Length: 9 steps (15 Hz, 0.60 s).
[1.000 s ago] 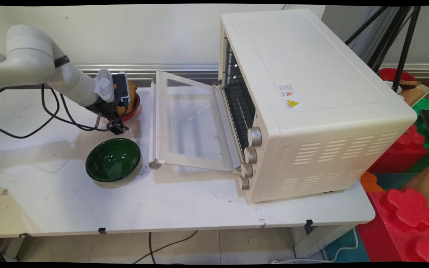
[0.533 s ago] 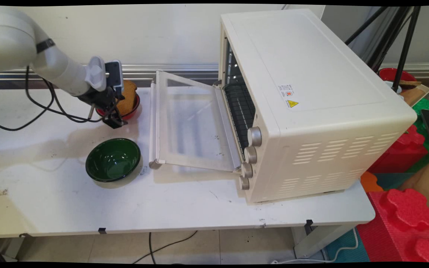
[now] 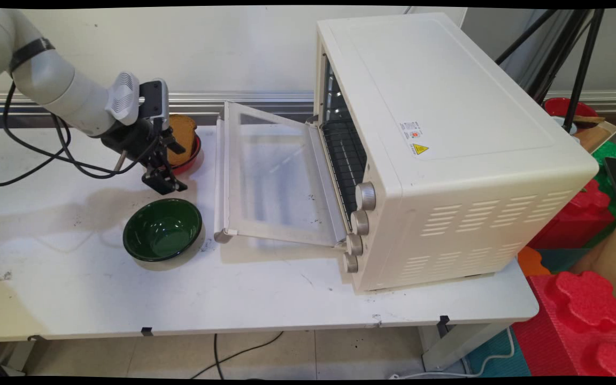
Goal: Close the oven
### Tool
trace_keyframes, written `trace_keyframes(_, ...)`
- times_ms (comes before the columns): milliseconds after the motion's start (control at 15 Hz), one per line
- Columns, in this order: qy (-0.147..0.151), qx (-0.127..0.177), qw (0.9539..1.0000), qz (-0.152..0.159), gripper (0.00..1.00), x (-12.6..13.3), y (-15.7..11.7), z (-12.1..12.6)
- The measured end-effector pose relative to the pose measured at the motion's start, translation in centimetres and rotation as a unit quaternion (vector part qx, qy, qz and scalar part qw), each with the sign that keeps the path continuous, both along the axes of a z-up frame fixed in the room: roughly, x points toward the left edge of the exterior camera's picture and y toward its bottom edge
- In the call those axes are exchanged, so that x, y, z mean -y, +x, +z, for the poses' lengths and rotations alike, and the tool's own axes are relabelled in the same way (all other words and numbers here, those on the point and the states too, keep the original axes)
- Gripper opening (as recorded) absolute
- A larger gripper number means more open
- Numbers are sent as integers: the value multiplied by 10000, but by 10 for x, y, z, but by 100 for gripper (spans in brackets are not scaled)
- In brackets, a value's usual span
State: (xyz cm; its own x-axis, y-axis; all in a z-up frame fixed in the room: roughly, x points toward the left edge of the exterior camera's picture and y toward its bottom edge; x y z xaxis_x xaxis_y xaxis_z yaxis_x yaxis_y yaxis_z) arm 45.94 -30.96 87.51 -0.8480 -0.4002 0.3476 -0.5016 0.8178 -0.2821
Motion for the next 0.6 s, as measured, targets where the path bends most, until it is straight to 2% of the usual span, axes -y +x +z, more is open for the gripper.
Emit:
trace_keyframes(200, 79, -123, 9999, -72, 100, -3, -5, 2)
trace_keyframes(600, 164, -391, 9991, 12, 100, 0, -8, -3)
